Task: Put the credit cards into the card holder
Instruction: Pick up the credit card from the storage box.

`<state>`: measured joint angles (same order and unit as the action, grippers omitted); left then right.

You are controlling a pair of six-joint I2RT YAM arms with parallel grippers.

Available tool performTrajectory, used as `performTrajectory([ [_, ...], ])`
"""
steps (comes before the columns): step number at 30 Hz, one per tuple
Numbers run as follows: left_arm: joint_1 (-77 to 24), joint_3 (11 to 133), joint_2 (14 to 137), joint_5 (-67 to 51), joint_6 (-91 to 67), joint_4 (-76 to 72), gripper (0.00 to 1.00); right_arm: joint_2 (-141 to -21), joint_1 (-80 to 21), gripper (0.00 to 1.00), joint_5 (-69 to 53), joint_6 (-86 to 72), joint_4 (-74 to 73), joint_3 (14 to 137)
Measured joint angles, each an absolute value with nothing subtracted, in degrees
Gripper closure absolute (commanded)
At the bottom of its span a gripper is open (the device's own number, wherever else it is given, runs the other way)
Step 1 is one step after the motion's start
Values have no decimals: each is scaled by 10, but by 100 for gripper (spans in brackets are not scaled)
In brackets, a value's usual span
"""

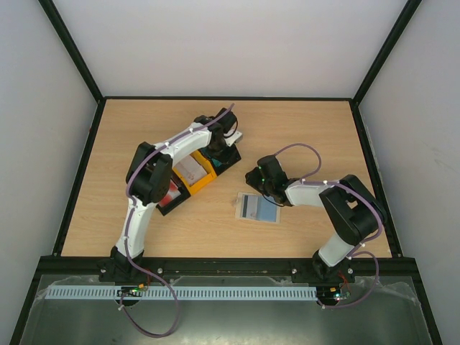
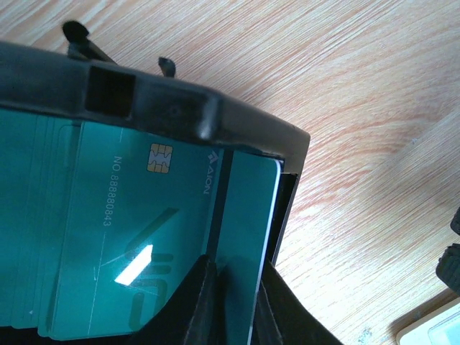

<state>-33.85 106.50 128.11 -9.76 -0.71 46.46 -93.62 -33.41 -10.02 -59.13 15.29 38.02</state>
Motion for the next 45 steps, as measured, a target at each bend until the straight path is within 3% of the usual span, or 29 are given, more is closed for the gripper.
performTrajectory([
  [10, -339, 1066, 1273, -77, -17, 469, 97, -935, -334, 65, -105, -592, 153, 380],
  [20, -338, 1066, 1237, -50, -36, 475, 98, -903, -334, 65, -112, -592, 153, 378],
  [30, -342, 1019, 1138, -32, -66, 432, 98, -807, -334, 48, -147, -569, 152, 367],
  [37, -341, 940, 1006, -93, -95, 383, 98, -688, -333, 44, -211, -554, 155, 363],
  [45, -343, 833, 866, -276, -161, 306, 98, -538, -333, 40, -257, -583, 172, 335],
])
